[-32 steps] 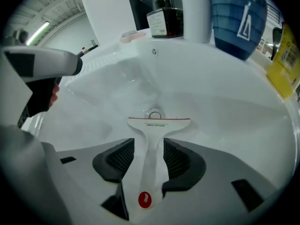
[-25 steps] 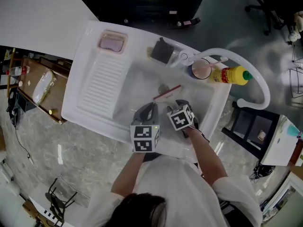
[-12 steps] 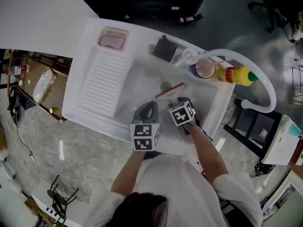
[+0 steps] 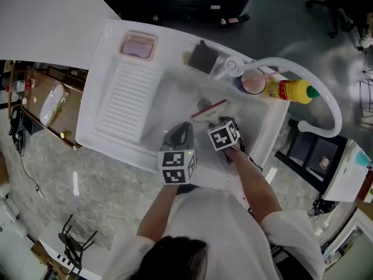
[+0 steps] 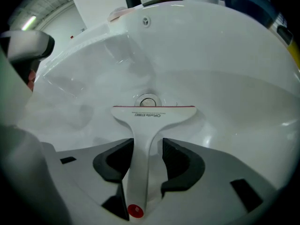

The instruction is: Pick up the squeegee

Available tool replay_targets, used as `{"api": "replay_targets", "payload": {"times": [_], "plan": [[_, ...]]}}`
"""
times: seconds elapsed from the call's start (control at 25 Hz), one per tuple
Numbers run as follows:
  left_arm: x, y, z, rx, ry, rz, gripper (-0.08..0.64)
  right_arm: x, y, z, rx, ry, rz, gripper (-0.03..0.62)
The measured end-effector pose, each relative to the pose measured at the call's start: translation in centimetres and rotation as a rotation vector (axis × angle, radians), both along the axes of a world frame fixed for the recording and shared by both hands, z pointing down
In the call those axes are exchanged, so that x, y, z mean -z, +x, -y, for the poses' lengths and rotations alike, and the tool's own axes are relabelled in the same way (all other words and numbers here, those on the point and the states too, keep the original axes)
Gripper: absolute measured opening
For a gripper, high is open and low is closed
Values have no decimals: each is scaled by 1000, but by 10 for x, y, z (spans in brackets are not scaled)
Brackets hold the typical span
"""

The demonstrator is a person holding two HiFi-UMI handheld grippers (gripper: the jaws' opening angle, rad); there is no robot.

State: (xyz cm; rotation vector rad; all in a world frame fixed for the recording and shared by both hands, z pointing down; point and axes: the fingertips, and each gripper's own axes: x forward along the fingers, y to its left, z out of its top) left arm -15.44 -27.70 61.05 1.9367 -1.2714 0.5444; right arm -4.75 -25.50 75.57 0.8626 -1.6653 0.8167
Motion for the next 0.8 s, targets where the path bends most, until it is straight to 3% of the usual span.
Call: {"api": "replay_targets", "payload": {"times": [0.2,0.28,0.4,0.8], "plan": [[4,-4,-1,13,15,2,38,-2,-3,-1,69,33,-29,184],[6,-5,0,18,32,6,38,-2,-6,-1,57,45,-26,125],[8,-4,-4,21,35,2,38,-2,-5,-1,4,43,-17,96],[26,-10,-10,54,90,9,38,-1,-2,0,-51,50,-19,77]]}}
